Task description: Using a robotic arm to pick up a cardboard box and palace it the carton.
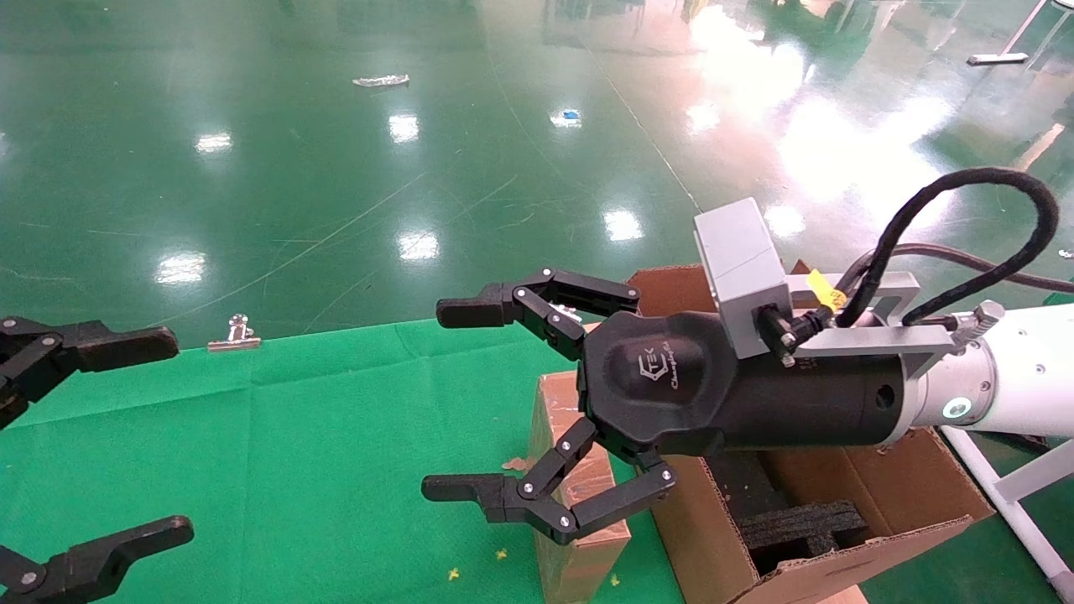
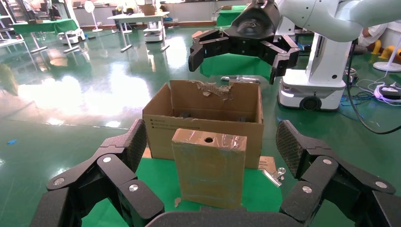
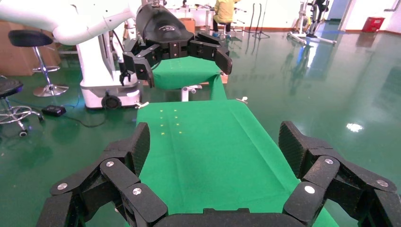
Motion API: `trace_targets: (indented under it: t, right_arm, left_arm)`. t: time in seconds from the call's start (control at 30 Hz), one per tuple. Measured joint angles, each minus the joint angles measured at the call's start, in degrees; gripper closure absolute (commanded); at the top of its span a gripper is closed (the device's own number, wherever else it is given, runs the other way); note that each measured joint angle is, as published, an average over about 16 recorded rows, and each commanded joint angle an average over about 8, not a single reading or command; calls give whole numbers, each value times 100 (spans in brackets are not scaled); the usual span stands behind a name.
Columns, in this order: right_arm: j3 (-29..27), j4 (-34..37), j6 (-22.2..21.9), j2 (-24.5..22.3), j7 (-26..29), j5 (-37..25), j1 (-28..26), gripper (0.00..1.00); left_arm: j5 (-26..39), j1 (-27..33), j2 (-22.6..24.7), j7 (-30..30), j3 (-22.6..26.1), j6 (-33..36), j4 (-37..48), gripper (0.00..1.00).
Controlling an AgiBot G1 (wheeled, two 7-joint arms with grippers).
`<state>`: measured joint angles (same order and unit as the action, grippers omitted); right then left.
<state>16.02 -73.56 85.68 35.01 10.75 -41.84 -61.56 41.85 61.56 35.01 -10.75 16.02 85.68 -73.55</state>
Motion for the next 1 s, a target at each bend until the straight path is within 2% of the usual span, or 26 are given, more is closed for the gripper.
trace_targets:
  t: [0.37, 0.53, 0.7, 1.0]
  right_arm:
    - [48, -33, -15, -3, 69, -75, -24, 0]
    - [235, -140, -27, 26, 242, -402, -150, 0]
    - [626, -271, 20, 162, 489, -1105, -454, 0]
    - [1685, -419, 202, 708, 1202, -2941, -1437, 0]
  left_arm:
    - [0, 1, 0, 1, 1, 0, 1, 0]
    - [-1, 2, 0, 2, 2, 0, 3, 0]
    - [-2, 3, 0, 3, 4, 1, 5, 0]
    - [-4, 4, -1, 5, 8, 0, 6, 0]
